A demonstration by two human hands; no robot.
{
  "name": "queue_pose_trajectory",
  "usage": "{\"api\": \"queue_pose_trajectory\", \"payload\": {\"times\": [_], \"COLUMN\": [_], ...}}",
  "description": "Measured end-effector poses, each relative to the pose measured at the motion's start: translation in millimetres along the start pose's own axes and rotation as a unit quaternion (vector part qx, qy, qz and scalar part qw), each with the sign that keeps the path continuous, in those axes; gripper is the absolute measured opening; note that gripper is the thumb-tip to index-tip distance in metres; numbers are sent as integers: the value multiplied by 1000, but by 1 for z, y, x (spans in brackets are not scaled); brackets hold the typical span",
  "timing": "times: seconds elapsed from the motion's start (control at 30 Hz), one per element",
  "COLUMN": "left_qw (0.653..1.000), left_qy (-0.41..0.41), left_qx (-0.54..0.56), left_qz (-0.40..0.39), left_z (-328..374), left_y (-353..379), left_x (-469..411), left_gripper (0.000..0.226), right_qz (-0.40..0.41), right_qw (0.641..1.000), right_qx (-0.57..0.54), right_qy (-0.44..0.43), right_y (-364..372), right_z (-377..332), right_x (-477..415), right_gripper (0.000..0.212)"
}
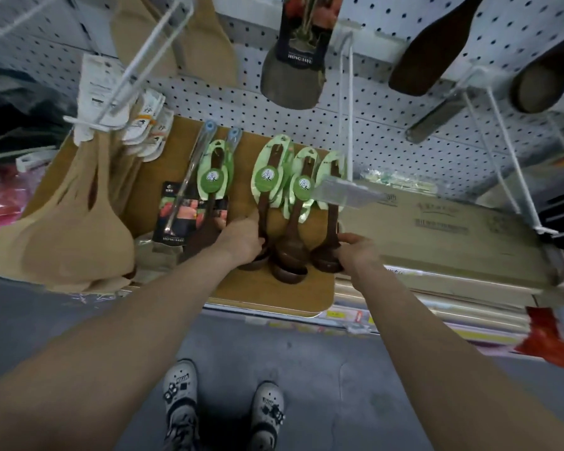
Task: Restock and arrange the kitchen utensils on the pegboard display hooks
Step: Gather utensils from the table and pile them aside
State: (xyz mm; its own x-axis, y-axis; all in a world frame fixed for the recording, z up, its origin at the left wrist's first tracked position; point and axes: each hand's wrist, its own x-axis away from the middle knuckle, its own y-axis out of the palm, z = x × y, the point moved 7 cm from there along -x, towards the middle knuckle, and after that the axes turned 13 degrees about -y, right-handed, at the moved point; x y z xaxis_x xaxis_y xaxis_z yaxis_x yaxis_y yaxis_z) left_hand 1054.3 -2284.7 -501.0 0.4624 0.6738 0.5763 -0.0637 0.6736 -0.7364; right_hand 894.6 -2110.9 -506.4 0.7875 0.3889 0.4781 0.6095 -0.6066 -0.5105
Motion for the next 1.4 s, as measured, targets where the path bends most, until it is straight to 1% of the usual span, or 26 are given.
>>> {"api": "queue_pose_trajectory", "payload": {"times": [0.1,0.23,0.3,0.37,0.43,0.53,0.67,0.73,0.8,0.87,0.93,1.03,1.17,1.3,1.37,1.4], "left_qw": [1000,1000,999,999,999,999,1000,999,998,998,998,998,998,997,997,997], "left_qy": [1,17,22,27,32,26,7,-7,-27,-40,-46,-54,-61,-69,-71,-70], "left_qx": [-6,0,-15,-27,-35,-30,5,31,47,44,40,39,25,32,34,33], "left_qz": [2,-12,-22,-26,-24,-32,-30,-25,-17,-10,-7,2,20,6,-7,-15], "left_z": [5,12,14,16,18,18,14,12,10,8,8,7,7,4,1,1], "left_y": [3,9,9,8,6,6,4,3,1,0,0,-1,-5,-3,-1,0], "left_x": [2,1,1,2,2,2,0,-2,-4,-6,-6,-5,-3,-2,-1,-1], "left_gripper": [57,72,80,82,81,79,78,68,56,55,55,50,42,41,45,53], "right_qz": [-5,-14,-13,0,0,-21,-31,-36,-25,-1,11,-1,-34,-43,-53,-58], "right_qw": [1000,999,1000,999,997,994,990,988,984,976,964,953,947,944,937,933], "right_qx": [9,37,20,9,7,3,24,48,86,139,176,185,203,194,203,210], "right_qy": [-5,-11,-15,-43,-74,-105,-134,-141,-151,-165,-197,-240,-248,-265,-278,-286], "right_y": [-6,-14,-13,-12,-8,2,14,18,18,15,15,17,18,19,21,23], "right_z": [6,7,8,5,0,-15,-29,-34,-38,-42,-47,-50,-49,-49,-50,-51], "right_x": [-4,-1,-2,-7,-15,-21,-29,-31,-31,-27,-21,-17,-15,-11,-7,-5], "right_gripper": [41,42,46,48,45,46,45,44,38,28,24,27,32,33,34,35]}}
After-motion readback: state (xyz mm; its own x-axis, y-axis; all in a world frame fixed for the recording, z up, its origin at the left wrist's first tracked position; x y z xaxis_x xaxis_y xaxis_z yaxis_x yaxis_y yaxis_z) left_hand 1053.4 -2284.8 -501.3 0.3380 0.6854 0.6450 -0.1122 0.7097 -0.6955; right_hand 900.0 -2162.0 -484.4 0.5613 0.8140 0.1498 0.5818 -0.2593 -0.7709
